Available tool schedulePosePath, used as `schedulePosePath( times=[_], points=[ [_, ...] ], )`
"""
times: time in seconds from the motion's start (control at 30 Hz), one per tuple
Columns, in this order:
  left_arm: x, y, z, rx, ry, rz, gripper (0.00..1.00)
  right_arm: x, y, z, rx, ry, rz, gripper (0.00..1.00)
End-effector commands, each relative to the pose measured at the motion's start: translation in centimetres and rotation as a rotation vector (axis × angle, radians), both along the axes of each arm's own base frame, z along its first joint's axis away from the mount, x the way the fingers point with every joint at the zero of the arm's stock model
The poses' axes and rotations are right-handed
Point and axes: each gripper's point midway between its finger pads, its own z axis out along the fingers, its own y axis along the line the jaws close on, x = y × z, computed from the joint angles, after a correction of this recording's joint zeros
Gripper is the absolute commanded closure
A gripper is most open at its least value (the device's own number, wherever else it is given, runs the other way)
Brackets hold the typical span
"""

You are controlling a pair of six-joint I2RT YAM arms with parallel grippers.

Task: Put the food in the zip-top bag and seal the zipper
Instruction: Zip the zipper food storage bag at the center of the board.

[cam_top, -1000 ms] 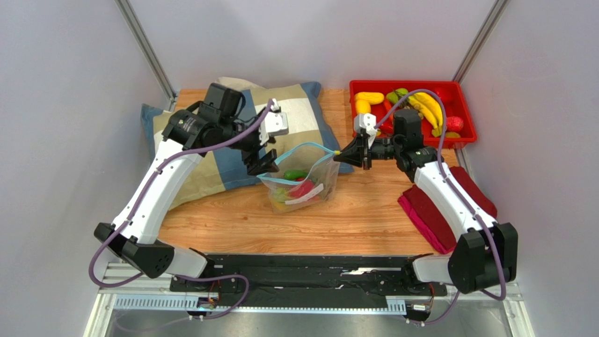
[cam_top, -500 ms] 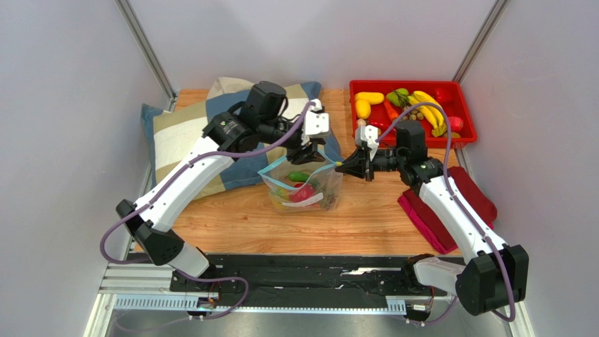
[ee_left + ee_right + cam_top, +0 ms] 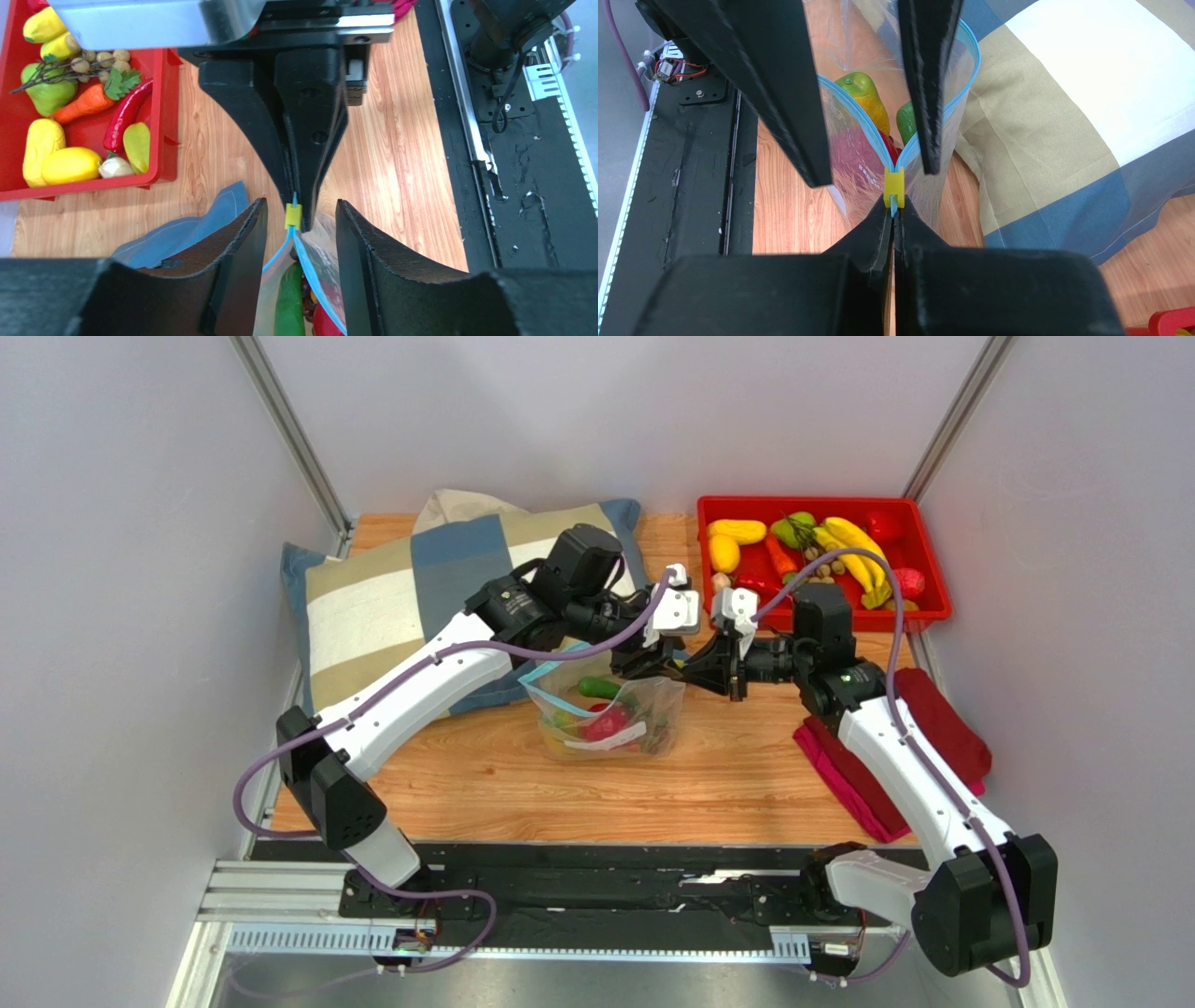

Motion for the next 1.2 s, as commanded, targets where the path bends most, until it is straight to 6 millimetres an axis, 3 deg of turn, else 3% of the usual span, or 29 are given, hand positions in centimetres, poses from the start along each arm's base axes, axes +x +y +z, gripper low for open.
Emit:
schedulePosePath(
  times=[0.0, 0.23, 0.47, 0.57, 0.83, 1.17],
  points=[
    [0.2, -1.2, 0.1, -0.033, -0.002, -0.022, 0.52, -0.1, 0.1, 1.5, 0.026, -0.058, 0.002, 1.00],
    [0.6, -1.2, -1.5, 0.012, -0.002, -0.018, 0.57, -0.3, 0.1, 1.7, 0.028, -0.064, 0.001, 1.00],
    [0.0, 0.0, -2.6, 0.065, 0.003, -0.030, 0.87, -0.3, -0.1, 1.4, 0.022, -0.068, -0.009, 1.00],
    [-0.2, 0.6, -3.1, 0.091, 0.009, -0.015, 0.93, -0.1, -0.2, 1.3, 0.017, -0.069, -0.018, 1.00],
    [1.2, 3.5, -3.7, 0.135, 0.044, 0.065, 0.96, 0.6, -1.0, 1.1, 0.014, -0.057, -0.068, 1.00],
    [0.3, 6.3, -4.1, 0.200, 0.044, 0.093, 0.97, 1.9, -3.1, 0.6, 0.033, -0.020, -0.178, 1.00]
  ],
)
